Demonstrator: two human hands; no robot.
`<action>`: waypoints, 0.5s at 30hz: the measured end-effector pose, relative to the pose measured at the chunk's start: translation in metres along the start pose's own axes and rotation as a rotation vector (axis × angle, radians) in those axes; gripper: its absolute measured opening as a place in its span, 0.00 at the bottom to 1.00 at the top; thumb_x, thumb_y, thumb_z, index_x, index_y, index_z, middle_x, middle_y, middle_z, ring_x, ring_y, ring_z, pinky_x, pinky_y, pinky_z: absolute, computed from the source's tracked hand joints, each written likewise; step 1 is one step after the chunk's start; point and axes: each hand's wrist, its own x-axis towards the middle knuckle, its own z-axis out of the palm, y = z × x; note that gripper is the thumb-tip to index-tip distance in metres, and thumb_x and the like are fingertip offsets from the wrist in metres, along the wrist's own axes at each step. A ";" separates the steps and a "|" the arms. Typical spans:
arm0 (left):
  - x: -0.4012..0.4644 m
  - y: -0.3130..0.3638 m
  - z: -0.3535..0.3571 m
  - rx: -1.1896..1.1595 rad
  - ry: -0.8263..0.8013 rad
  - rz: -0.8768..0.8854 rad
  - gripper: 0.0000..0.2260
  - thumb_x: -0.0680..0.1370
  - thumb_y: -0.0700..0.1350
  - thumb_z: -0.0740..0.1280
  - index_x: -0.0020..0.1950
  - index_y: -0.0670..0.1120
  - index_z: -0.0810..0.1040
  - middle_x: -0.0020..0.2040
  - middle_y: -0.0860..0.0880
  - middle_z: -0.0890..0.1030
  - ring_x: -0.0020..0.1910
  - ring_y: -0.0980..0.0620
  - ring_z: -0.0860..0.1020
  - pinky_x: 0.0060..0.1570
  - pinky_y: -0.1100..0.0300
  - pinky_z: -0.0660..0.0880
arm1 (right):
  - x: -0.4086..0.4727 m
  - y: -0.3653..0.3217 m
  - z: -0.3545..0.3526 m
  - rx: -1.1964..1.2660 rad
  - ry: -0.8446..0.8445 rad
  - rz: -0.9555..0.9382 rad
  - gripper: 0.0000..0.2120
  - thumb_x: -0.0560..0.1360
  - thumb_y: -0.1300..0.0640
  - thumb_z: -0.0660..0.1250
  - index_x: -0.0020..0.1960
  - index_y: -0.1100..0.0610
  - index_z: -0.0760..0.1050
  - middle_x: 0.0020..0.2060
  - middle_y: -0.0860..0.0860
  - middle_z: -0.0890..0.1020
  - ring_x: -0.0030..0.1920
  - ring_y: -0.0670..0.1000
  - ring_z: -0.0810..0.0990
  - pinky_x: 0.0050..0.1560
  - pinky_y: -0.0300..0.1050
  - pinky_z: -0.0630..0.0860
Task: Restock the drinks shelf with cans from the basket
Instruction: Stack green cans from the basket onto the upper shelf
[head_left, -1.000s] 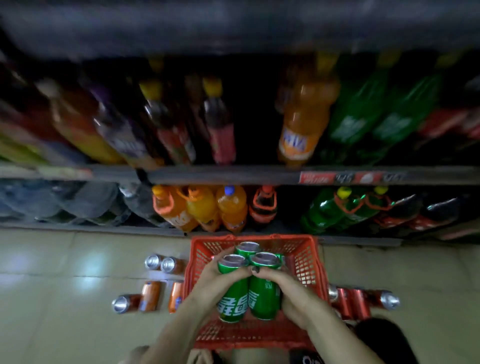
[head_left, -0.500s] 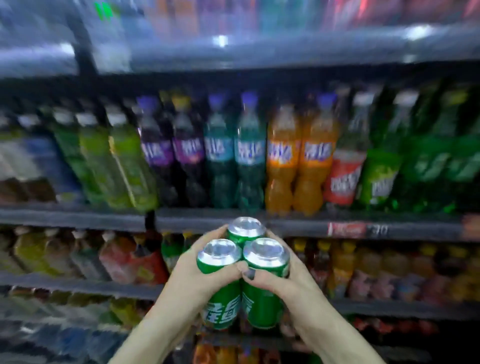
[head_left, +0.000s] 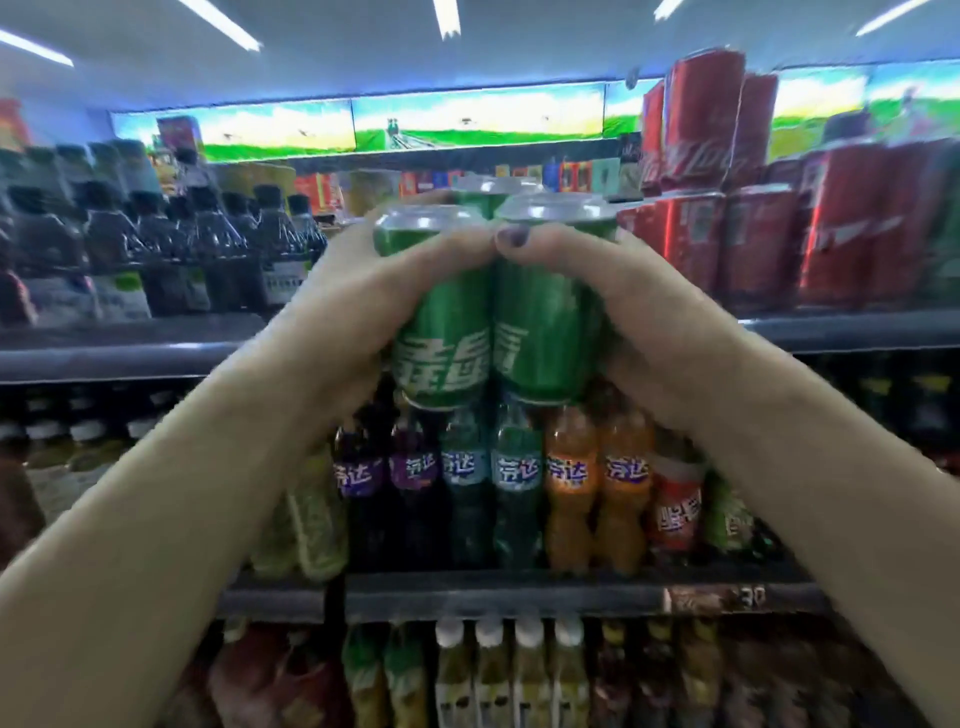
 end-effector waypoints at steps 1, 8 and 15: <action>0.011 0.013 0.001 0.014 -0.024 0.033 0.22 0.75 0.56 0.74 0.64 0.47 0.82 0.55 0.51 0.87 0.49 0.50 0.87 0.53 0.42 0.84 | 0.013 -0.008 -0.006 -0.020 0.008 -0.006 0.19 0.80 0.52 0.66 0.68 0.59 0.77 0.60 0.56 0.85 0.60 0.59 0.84 0.63 0.66 0.78; 0.080 0.036 0.004 -0.093 -0.148 0.021 0.22 0.78 0.50 0.73 0.68 0.41 0.77 0.56 0.41 0.86 0.52 0.41 0.86 0.51 0.44 0.83 | 0.085 -0.025 -0.049 -0.025 -0.022 0.057 0.18 0.81 0.50 0.65 0.66 0.58 0.77 0.62 0.59 0.83 0.62 0.61 0.83 0.65 0.66 0.77; 0.140 0.000 0.025 -0.193 -0.166 0.017 0.13 0.79 0.48 0.73 0.61 0.44 0.79 0.53 0.43 0.86 0.50 0.43 0.86 0.50 0.44 0.84 | 0.131 0.006 -0.091 -0.111 0.019 0.107 0.22 0.79 0.48 0.68 0.69 0.58 0.77 0.63 0.59 0.82 0.63 0.62 0.82 0.61 0.64 0.80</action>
